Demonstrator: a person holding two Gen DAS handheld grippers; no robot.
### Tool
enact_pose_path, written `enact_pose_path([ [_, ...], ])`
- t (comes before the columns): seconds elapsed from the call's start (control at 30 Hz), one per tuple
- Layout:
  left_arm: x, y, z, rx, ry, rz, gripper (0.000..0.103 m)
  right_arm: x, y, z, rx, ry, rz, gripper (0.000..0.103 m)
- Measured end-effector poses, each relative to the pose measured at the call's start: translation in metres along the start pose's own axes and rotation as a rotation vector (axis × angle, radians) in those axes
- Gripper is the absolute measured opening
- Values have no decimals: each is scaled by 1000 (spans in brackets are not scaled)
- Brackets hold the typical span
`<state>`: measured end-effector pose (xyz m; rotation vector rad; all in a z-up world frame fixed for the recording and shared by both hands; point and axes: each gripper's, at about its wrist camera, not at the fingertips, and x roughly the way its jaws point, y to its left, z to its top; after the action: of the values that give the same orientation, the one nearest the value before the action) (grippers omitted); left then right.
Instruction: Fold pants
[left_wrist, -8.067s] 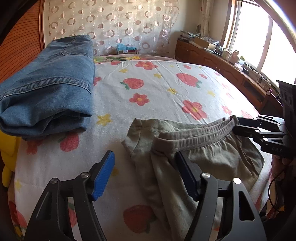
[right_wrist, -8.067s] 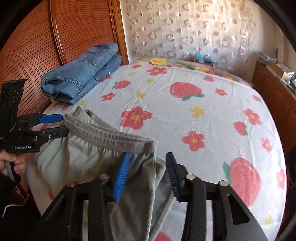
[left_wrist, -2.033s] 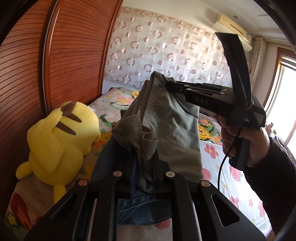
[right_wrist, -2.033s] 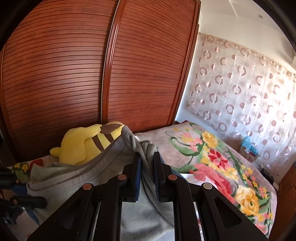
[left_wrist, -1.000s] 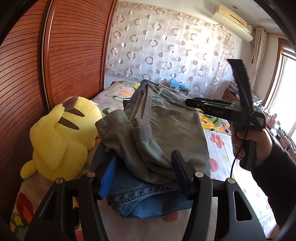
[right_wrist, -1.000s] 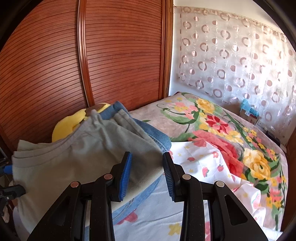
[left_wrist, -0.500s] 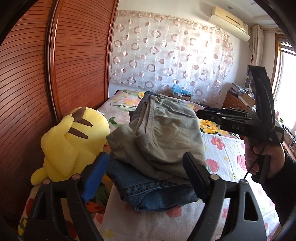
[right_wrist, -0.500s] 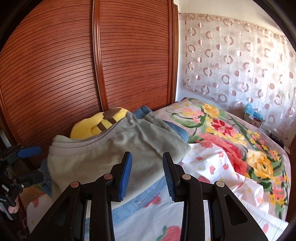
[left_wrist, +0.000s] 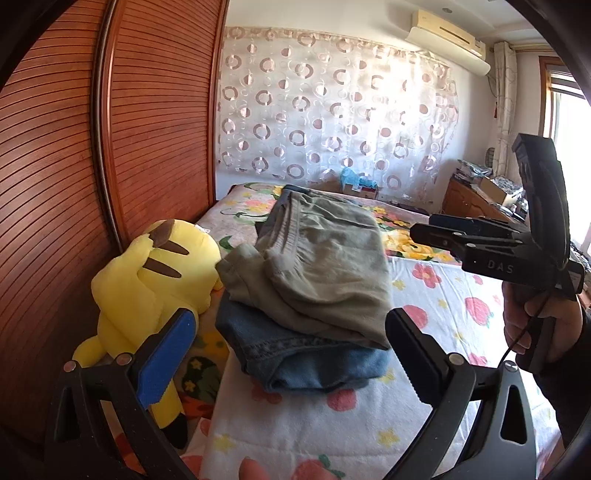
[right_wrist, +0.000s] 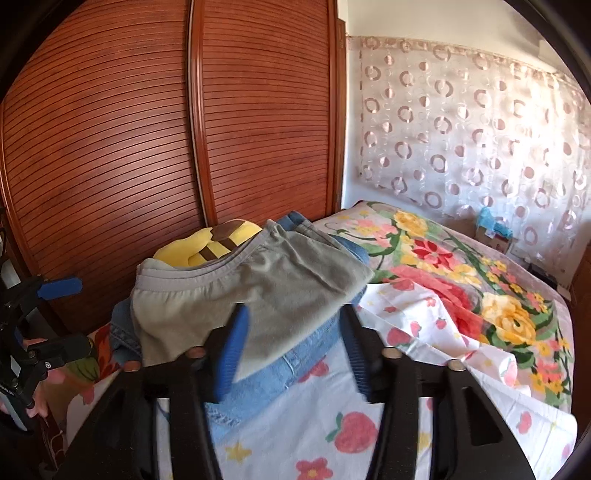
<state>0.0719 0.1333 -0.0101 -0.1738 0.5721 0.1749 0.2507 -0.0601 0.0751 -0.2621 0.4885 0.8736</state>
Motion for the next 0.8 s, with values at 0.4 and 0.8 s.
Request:
enact_pose_path([
  [0.4, -10, -26, -14, 45, 20, -37, 102, -47, 7, -32, 82, 15, -72, 68],
  [0.8, -5, -67, -29, 118, 59, -97, 102, -98, 2, -82, 196, 33, -180, 91],
])
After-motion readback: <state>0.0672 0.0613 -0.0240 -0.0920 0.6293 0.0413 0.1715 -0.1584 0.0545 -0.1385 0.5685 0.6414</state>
